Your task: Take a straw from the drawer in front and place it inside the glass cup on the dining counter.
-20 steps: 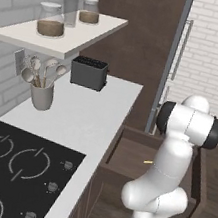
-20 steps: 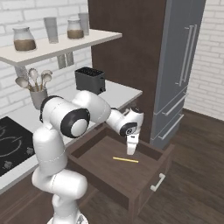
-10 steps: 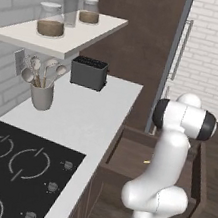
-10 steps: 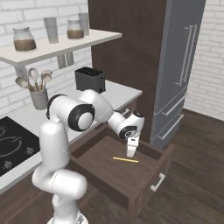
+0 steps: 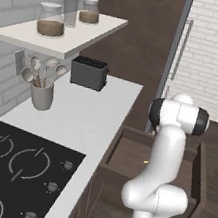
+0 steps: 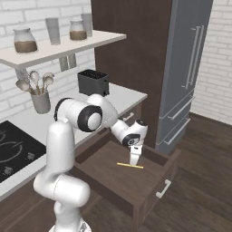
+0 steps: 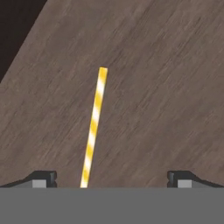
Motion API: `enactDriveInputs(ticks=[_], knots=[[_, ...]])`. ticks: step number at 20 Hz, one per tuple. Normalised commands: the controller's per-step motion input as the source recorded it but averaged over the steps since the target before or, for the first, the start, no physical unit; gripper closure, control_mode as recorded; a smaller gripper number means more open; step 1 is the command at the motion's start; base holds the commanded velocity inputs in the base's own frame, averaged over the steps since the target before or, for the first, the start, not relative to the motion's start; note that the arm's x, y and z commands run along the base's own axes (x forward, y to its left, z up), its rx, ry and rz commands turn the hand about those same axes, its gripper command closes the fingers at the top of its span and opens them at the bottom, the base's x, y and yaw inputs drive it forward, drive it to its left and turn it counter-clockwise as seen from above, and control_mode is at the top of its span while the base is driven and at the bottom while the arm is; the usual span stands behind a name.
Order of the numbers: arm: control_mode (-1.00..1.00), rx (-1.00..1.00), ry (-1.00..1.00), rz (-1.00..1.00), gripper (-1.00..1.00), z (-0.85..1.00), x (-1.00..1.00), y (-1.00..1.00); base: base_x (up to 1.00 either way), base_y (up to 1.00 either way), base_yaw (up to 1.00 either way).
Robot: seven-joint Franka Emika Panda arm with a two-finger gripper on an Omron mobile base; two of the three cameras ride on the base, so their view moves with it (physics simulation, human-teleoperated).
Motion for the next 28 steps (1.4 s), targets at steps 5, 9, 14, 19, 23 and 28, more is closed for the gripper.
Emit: enactDriveInputs(ticks=[5, 9, 14, 19, 23, 28], knots=[[-1.0, 0.0, 0.0, 0.0, -1.0, -0.26, 0.06, 0.15, 0.0, 0.0, 0.0], [-1.0, 0.0, 0.0, 0.0, -1.0, -0.27, 0.0, 0.12, 0.0, 0.0, 0.0], [-1.0, 0.0, 0.0, 0.0, -1.0, -0.23, 0.0, 0.02, 0.0, 0.0, 0.0], [-1.0, 0.0, 0.0, 0.0, -1.0, -0.15, 0.02, 0.0, 0.0, 0.0, 0.0], [-1.0, 0.0, 0.0, 0.0, -1.0, -0.16, 0.07, 0.0, 0.0, 0.0, 0.0], [-1.0, 0.0, -0.02, 0.0, -1.0, -0.21, 0.08, 0.0, 0.0, 0.0, 0.0]])
